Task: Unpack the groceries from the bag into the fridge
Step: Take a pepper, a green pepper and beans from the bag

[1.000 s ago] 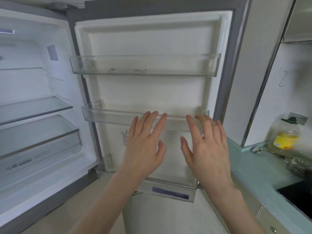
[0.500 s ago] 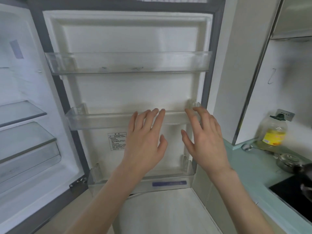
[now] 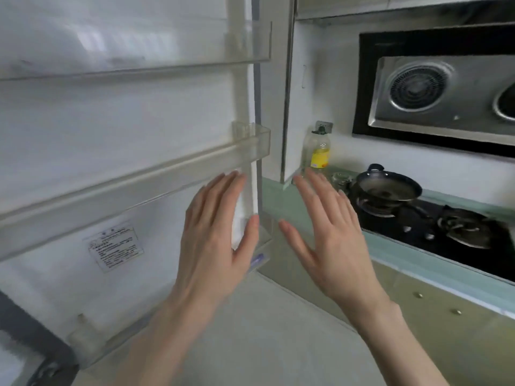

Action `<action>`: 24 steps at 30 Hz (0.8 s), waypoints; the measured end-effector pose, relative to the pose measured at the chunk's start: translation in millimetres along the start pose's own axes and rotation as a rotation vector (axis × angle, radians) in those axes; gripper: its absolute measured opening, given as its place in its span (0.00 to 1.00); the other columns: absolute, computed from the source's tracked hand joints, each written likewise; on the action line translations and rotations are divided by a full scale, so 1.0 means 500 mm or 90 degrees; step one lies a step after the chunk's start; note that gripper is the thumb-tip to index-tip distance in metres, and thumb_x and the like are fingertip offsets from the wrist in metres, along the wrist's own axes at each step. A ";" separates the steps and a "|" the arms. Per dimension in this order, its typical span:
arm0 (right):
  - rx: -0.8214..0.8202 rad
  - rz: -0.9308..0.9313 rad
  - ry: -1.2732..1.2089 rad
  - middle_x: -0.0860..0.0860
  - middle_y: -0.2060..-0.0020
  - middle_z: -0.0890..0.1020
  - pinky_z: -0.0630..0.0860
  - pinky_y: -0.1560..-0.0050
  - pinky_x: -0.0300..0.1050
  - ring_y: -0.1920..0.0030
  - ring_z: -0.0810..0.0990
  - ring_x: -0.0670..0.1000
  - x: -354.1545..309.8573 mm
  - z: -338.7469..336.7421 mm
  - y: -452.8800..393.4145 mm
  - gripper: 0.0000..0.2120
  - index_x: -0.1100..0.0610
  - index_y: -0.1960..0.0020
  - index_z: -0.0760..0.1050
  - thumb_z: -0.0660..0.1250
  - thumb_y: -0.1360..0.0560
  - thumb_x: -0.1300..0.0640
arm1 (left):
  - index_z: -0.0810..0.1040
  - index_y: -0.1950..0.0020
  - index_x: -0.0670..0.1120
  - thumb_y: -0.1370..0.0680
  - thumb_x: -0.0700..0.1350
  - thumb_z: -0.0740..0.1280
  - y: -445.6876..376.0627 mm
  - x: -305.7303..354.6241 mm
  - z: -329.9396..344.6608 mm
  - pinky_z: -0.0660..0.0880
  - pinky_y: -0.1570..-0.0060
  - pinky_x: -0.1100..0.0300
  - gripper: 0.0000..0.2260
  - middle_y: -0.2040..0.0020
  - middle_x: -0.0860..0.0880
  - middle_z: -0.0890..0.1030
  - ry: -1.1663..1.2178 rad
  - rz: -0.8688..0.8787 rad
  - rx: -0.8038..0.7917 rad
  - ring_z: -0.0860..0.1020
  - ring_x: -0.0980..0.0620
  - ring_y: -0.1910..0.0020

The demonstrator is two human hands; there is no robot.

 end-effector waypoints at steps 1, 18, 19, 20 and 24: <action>0.006 0.024 0.035 0.51 0.19 0.62 0.58 0.20 0.58 0.18 0.58 0.51 0.008 -0.020 0.030 0.32 0.55 0.18 0.60 0.59 0.16 0.40 | 0.70 0.23 0.41 0.17 0.48 0.62 0.006 0.011 0.015 0.66 0.24 0.49 0.23 0.25 0.45 0.73 0.031 0.011 -0.008 0.69 0.45 0.24; 0.021 0.525 0.494 0.53 0.29 0.77 0.65 0.24 0.57 0.26 0.72 0.57 0.235 -0.438 0.584 0.29 0.56 0.26 0.72 0.58 0.18 0.38 | 0.75 0.27 0.44 0.17 0.54 0.59 0.163 0.508 0.359 0.69 0.30 0.48 0.22 0.33 0.47 0.79 0.284 0.294 -0.306 0.75 0.43 0.32; 0.017 0.545 0.501 0.52 0.29 0.77 0.66 0.24 0.57 0.26 0.72 0.57 0.247 -0.455 0.610 0.29 0.56 0.26 0.72 0.58 0.18 0.38 | 0.75 0.27 0.44 0.17 0.54 0.59 0.171 0.547 0.369 0.69 0.30 0.49 0.22 0.32 0.47 0.79 0.288 0.314 -0.315 0.75 0.44 0.32; 0.018 0.562 0.507 0.52 0.29 0.77 0.66 0.24 0.57 0.26 0.72 0.56 0.260 -0.473 0.635 0.29 0.56 0.26 0.72 0.59 0.18 0.38 | 0.75 0.27 0.44 0.17 0.54 0.59 0.178 0.585 0.379 0.68 0.29 0.49 0.22 0.32 0.48 0.79 0.293 0.333 -0.321 0.75 0.45 0.31; 0.047 0.591 0.526 0.52 0.30 0.78 0.67 0.25 0.57 0.26 0.73 0.57 0.309 -0.541 0.715 0.29 0.56 0.27 0.74 0.60 0.19 0.38 | 0.75 0.28 0.43 0.17 0.55 0.59 0.206 0.726 0.407 0.67 0.29 0.51 0.23 0.33 0.47 0.79 0.322 0.384 -0.328 0.75 0.45 0.31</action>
Point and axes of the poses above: each hand's wrist, its own y-axis away from the middle knuckle, its own z-axis out of the palm, x = y × z, the point moved 6 cm from there along -y, towards the middle knuckle
